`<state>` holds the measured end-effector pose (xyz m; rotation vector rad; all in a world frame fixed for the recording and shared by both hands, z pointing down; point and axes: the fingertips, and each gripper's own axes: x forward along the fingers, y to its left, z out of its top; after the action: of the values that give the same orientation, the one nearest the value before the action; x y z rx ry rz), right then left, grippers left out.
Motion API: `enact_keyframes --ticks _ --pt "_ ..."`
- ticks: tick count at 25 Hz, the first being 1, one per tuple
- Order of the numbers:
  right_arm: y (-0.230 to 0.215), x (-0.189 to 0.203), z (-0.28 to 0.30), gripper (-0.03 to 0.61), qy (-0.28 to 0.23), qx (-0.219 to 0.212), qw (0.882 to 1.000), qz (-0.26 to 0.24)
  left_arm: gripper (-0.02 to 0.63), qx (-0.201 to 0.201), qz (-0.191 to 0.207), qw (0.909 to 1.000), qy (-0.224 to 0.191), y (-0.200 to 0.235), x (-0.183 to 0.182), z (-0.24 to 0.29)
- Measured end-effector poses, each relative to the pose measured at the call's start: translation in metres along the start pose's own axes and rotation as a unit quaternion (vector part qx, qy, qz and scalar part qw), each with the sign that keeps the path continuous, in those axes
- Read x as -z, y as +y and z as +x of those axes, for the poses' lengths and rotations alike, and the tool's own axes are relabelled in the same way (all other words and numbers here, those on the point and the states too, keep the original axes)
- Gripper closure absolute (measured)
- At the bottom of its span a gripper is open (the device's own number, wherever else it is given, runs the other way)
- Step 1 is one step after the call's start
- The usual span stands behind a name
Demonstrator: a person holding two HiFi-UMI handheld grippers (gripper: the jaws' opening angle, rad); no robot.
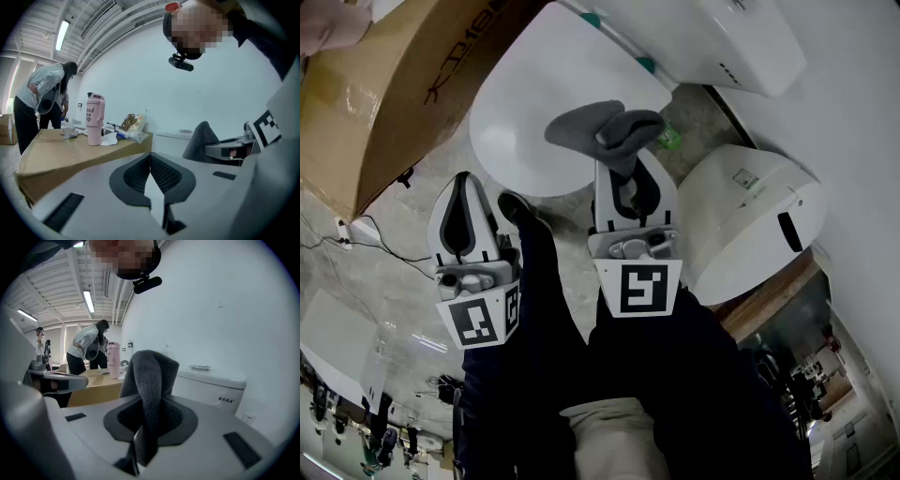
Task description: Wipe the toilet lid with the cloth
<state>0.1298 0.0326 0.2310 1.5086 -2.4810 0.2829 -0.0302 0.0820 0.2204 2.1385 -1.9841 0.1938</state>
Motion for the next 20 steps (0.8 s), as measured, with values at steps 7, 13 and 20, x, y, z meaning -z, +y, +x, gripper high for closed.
enact_keyframes --ticks 7,13,20 --pt "-0.003 0.003 -0.001 0.512 0.002 0.002 1.0 -0.001 0.598 0.0 0.0 1.0 0.001 -0.002 0.002 0.001" --pt "-0.003 0.002 -0.002 0.512 0.001 0.003 1.0 -0.003 0.598 0.0 0.0 1.0 0.0 -0.002 0.001 0.001" --pt "-0.021 0.04 0.009 0.512 0.053 -0.003 0.993 -0.102 0.598 0.0 0.002 1.0 0.004 -0.002 0.002 0.001"
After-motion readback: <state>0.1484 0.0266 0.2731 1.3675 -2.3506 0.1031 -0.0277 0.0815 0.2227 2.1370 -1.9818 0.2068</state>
